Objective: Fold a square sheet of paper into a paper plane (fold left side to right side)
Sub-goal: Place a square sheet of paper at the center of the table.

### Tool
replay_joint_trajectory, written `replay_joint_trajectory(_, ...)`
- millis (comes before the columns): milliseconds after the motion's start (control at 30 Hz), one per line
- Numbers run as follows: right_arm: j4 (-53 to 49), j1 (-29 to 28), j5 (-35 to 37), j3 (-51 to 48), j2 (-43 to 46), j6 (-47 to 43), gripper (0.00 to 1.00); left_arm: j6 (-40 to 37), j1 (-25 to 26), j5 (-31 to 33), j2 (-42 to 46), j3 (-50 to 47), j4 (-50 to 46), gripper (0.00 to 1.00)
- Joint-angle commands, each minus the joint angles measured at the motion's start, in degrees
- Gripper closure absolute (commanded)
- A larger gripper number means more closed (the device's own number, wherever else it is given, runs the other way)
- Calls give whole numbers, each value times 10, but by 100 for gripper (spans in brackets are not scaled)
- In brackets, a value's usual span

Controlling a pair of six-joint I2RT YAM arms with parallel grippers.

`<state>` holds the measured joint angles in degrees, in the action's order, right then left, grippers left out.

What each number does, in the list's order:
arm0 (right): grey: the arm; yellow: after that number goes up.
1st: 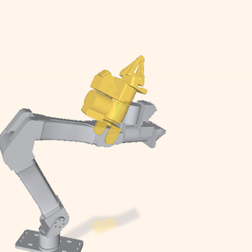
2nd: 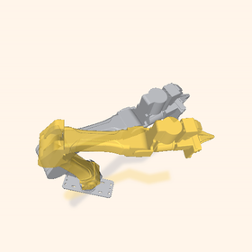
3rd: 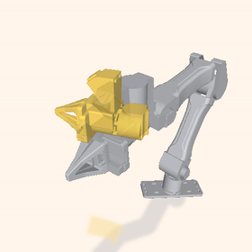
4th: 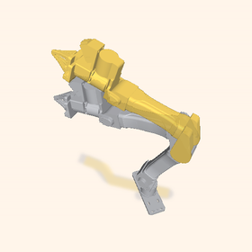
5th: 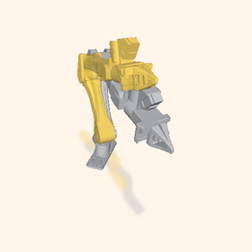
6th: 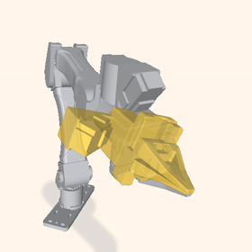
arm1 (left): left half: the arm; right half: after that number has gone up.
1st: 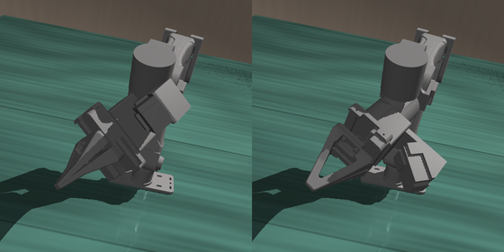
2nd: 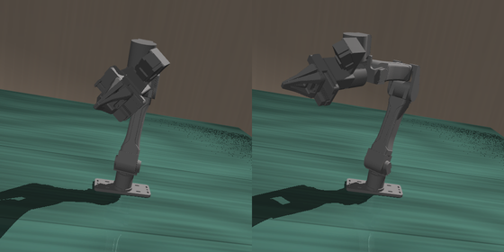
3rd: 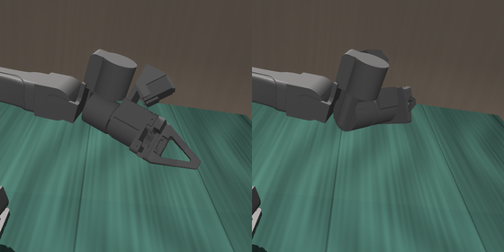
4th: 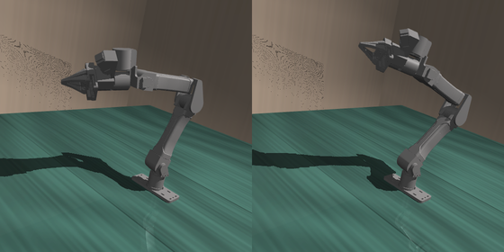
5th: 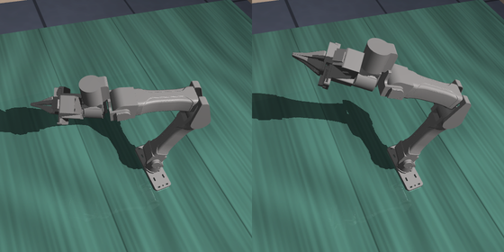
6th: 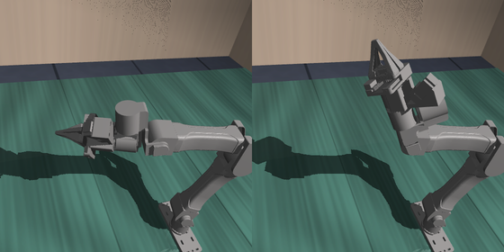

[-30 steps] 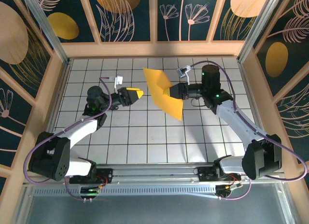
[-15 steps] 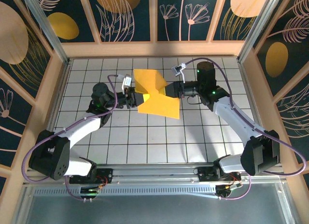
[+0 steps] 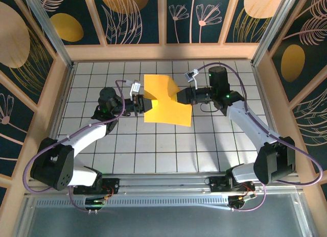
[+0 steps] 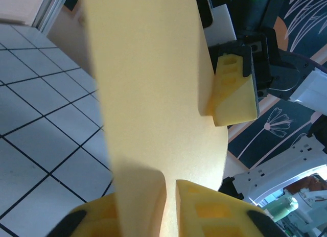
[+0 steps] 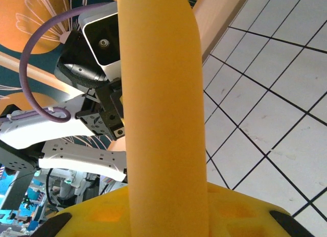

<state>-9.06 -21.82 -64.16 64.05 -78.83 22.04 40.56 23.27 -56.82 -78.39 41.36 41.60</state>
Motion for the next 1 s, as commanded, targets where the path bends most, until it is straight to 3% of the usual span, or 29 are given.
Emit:
replay_joint_trajectory(0, -19, 10, 13, 20, 0, -24, 70, -19, 0, 1, 1, 14, -16, 93)
replay_joint_trajectory(133, -41, 22, 60, 16, 0, -37, 58, -23, 0, 44, -10, 16, -75, 100)
replay_joint_trajectory(300, -61, 38, 168, -5, -11, -39, 39, 15, -1, 88, -61, 3, -121, 100)
replay_joint_trajectory(467, -57, 52, 272, -41, -38, -19, 33, 53, -1, 108, -132, -18, -122, 100)
replay_joint_trajectory(567, -48, 53, 322, -62, -58, -4, 33, 52, -1, 126, -174, -15, -149, 100)
replay_joint_trajectory(700, 1, 48, 327, -100, -77, 25, 39, 41, -1, 147, -239, 3, -208, 100)
replay_joint_trajectory(967, 60, -1, 324, -120, -150, 63, 65, -12, 0, 193, -272, 44, -324, 100)
